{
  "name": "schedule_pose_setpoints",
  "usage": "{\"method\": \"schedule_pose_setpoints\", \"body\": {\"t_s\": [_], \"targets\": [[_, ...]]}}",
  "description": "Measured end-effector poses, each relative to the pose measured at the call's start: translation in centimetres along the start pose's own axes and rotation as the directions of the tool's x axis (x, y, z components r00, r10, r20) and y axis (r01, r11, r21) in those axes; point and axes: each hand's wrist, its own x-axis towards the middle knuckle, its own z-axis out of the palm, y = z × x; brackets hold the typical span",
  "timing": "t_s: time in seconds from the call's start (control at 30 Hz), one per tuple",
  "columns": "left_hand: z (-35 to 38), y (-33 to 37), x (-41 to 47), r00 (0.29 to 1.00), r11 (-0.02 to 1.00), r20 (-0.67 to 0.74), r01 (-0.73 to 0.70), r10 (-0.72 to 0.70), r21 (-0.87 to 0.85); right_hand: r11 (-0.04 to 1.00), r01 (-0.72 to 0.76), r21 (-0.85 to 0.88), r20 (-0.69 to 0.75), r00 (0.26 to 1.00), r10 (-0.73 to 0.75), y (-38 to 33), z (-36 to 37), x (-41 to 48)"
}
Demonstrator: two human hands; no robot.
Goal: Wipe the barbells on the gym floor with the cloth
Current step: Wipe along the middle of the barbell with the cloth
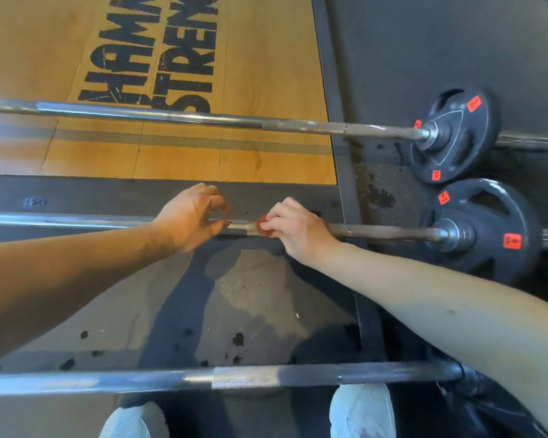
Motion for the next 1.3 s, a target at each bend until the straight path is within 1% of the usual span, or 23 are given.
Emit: {"method": "schedule_pose_setpoints", "body": {"t_s": [0.1,0.2,0.27,0.3,0.37,0.4,0.47,0.5,0.53,0.57,0.6,0.67,0.7,0.8,0.9,0.97,1.0,1.03,1.1,1.13,1.17,1.2,1.3], "targets": [[1.5,2.6,2.6,0.997,0.997,0.042,-0.065,0.066,-0.034,0.996,-0.079,-0.028,-0.05,0.996,0.078,4.4,-3.2,-5.3],[2.8,5.2,4.9,0.988,0.992,0.099,-0.112,0.117,-0.057,0.959,-0.271,-0.084,-0.112,0.959,0.261,8.6,-6.4,-11.0],[3.6,6.4,5.9,0.984,0.991,0.127,-0.118,0.124,-0.059,0.9,-0.419,-0.12,-0.165,0.903,0.398,10.3,-8.5,-14.5],[4.0,6.9,6.2,0.984,0.992,0.135,-0.107,0.115,-0.068,0.855,-0.504,-0.121,-0.186,0.858,0.479,10.8,-9.5,-15.9],[4.7,7.3,6.6,0.985,0.993,0.154,-0.065,0.081,-0.103,0.771,-0.635,-0.042,-0.211,0.76,0.615,11.4,-11.4,-17.5],[5.1,7.4,6.7,0.983,0.992,0.171,-0.043,0.062,-0.115,0.748,-0.664,0.013,-0.193,0.732,0.653,11.3,-11.9,-17.6],[5.7,7.7,6.7,0.981,0.993,0.19,-0.022,0.043,-0.115,0.746,-0.666,0.023,-0.078,0.743,0.665,11.2,-11.6,-17.1],[6.0,7.8,6.6,0.982,0.993,0.185,-0.019,0.04,-0.116,0.753,-0.655,-0.061,-0.012,0.755,0.656,11.2,-11.0,-16.8],[6.1,8.0,6.5,0.985,0.993,0.169,-0.018,0.038,-0.118,0.741,-0.657,-0.141,0.034,0.744,0.667,11.2,-10.3,-16.5],[6.3,8.1,6.4,0.988,0.993,0.15,-0.018,0.035,-0.117,0.727,-0.657,-0.198,0.03,0.737,0.675,11.1,-9.7,-16.2],[6.5,8.3,6.3,0.991,0.994,0.132,-0.022,0.037,-0.109,0.706,-0.675,-0.215,0.001,0.723,0.691,11.0,-9.3,-16.0],[6.8,8.3,6.2,0.993,0.995,0.111,-0.04,0.05,-0.088,0.672,-0.724,-0.155,-0.084,0.687,0.722,10.9,-8.7,-15.8],[7.0,8.3,6.2,0.993,0.995,0.1,-0.051,0.059,-0.085,0.668,-0.732,-0.133,-0.11,0.681,0.724,10.9,-8.6,-15.8],[7.3,7.8,6.2,0.993,0.989,0.064,-0.091,0.099,-0.12,0.687,-0.704,-0.18,-0.104,0.708,0.699,11.4,-8.6,-15.6],[7.2,7.4,6.6,0.984,0.975,0.062,-0.153,0.165,-0.161,0.716,-0.663,-0.217,0.025,0.73,0.683,12.0,-9.8,-15.0],[7.0,7.3,7.1,0.985,0.975,0.099,-0.117,0.138,-0.189,0.716,-0.665,-0.214,0.132,0.707,0.695,12.1,-10.9,-14.1],[6.8,7.3,7.4,0.986,0.975,0.129,-0.081,0.11,-0.209,0.702,-0.69,-0.174,0.176,0.68,0.712,12.1,-11.6,-13.5],[6.6,7.3,7.6,0.982,0.971,0.168,-0.039,0.08,-0.237,0.668,-0.737,-0.104,0.227,0.636,0.738,12.0,-12.1,-13.0],[6.2,7.3,8.3,0.964,0.942,0.267,0.076,0.015,-0.328,0.542,-0.84,0.006,0.377,0.504,0.777,12.2,-13.1,-11.9],[6.1,7.3,8.6,0.948,0.92,0.318,0.134,-0.01,-0.369,0.482,-0.876,0.023,0.458,0.438,0.774,12.3,-13.6,-11.3],[5.9,7.3,9.0,0.931,0.904,0.365,0.174,-0.022,-0.391,0.452,-0.892,0.011,0.525,0.389,0.757,12.4,-14.2,-10.7],[5.6,7.2,9.5,0.915,0.894,0.404,0.199,-0.022,-0.402,0.458,-0.888,-0.027,0.57,0.363,0.737,12.6,-14.8,-10.1],[4.8,7.0,10.7,0.852,0.885,0.524,0.246,-0.004,-0.394,0.547,-0.818,-0.179,0.634,0.329,0.7,13.2,-16.0,-7.8]]}}
